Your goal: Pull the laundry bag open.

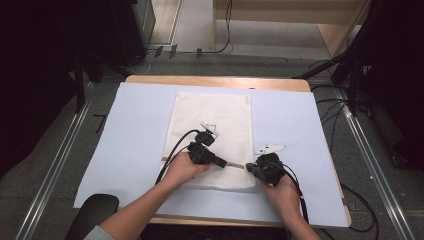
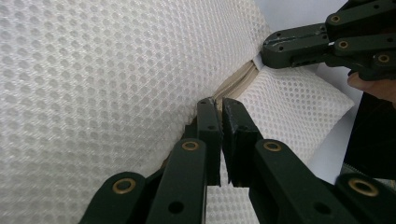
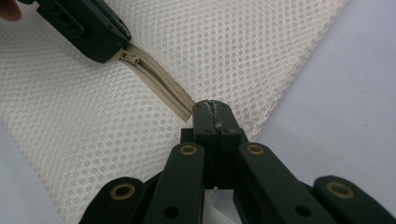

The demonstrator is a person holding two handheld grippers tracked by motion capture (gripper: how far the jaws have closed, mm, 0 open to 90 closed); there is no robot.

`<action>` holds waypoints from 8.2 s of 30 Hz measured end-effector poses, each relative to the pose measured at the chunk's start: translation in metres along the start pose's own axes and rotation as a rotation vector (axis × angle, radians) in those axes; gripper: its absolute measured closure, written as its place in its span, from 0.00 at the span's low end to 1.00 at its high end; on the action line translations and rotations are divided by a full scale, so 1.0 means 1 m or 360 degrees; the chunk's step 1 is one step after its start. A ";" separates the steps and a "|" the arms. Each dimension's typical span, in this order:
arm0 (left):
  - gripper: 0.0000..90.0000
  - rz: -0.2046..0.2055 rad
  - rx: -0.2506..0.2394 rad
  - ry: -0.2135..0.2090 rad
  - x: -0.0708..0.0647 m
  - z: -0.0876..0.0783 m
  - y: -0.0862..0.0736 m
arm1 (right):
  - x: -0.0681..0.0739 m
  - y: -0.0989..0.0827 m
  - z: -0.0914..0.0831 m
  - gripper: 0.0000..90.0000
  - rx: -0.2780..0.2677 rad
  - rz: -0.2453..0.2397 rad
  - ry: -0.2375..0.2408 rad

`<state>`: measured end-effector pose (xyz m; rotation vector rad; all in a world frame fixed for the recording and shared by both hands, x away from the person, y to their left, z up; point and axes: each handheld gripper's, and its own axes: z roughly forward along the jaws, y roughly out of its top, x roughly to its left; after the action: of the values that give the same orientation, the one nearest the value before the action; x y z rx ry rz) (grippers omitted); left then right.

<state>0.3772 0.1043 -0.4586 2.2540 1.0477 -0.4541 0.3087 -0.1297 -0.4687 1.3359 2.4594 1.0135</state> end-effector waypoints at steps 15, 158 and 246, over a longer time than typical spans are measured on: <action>1.00 0.0000 0.0010 0.0027 0.002 -0.002 -0.002 | 0.003 0.000 0.000 1.00 0.0006 -0.0007 -0.0027; 1.00 -0.0399 0.0031 0.0160 0.078 -0.110 -0.057 | -0.005 0.015 0.005 1.00 0.0100 0.0194 0.0035; 0.79 -0.0334 -0.0214 0.0132 0.098 -0.143 -0.087 | -0.014 0.012 -0.002 0.86 0.0043 0.0091 0.0209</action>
<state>0.3790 0.2964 -0.4347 2.0691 1.3250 -0.3672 0.3236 -0.1372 -0.4617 1.3975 2.5509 1.1193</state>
